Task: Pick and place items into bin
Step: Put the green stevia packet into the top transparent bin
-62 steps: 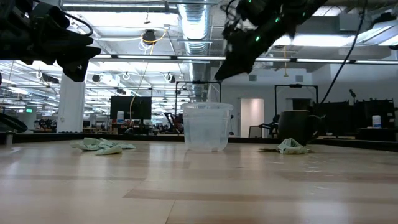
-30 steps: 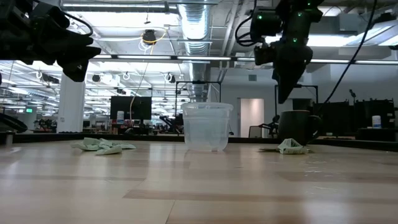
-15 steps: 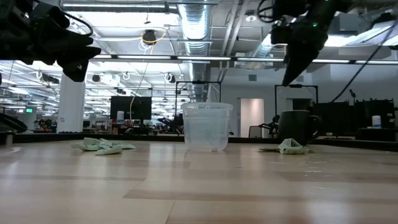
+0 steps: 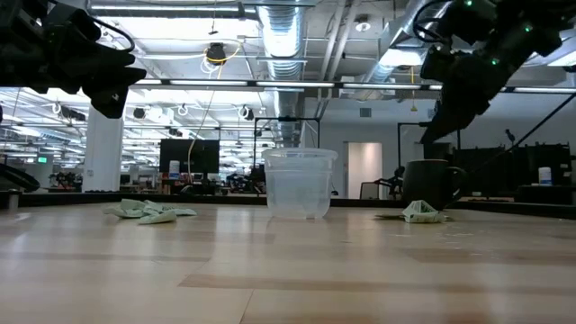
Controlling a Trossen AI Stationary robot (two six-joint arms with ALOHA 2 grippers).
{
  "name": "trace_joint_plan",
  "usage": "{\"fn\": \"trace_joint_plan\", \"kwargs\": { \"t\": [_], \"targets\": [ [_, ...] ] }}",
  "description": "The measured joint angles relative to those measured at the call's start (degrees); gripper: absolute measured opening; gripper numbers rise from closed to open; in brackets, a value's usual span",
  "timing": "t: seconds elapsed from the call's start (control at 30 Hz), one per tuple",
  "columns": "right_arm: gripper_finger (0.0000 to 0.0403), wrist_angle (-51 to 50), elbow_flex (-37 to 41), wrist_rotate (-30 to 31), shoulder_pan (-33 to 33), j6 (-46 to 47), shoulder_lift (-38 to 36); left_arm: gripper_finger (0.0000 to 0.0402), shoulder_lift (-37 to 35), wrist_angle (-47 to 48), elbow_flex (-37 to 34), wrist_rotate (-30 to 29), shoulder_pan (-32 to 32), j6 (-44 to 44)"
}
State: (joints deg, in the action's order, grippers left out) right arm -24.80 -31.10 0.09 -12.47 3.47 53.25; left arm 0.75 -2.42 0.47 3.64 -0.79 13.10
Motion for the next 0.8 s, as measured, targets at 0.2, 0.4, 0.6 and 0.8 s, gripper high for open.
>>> {"fn": "trace_joint_plan", "kwargs": {
  "t": [0.2, 0.4, 0.6, 0.8],
  "targets": [
    [0.0091, 1.9, 1.2, 0.0, 2.2, 0.0, 3.3, 0.0114, 0.0, 0.0, 0.0, 0.0, 0.0, 0.0],
    [0.0091, 3.5, 1.2, 0.0, 5.8, -0.4, 8.5, 0.0114, 0.0, 0.0, 0.0, 0.0, 0.0, 0.0],
    [0.0091, 4.9, 1.2, 0.0, 9.1, -0.4, 14.0, 0.0114, 0.0, 0.0, 0.0, 0.0, 0.0, 0.0],
    [0.0091, 5.2, 1.2, 0.0, 10.4, 0.0, 17.4, 0.0114, 0.0, 0.0, 0.0, 0.0, 0.0, 0.0]
  ]
}}
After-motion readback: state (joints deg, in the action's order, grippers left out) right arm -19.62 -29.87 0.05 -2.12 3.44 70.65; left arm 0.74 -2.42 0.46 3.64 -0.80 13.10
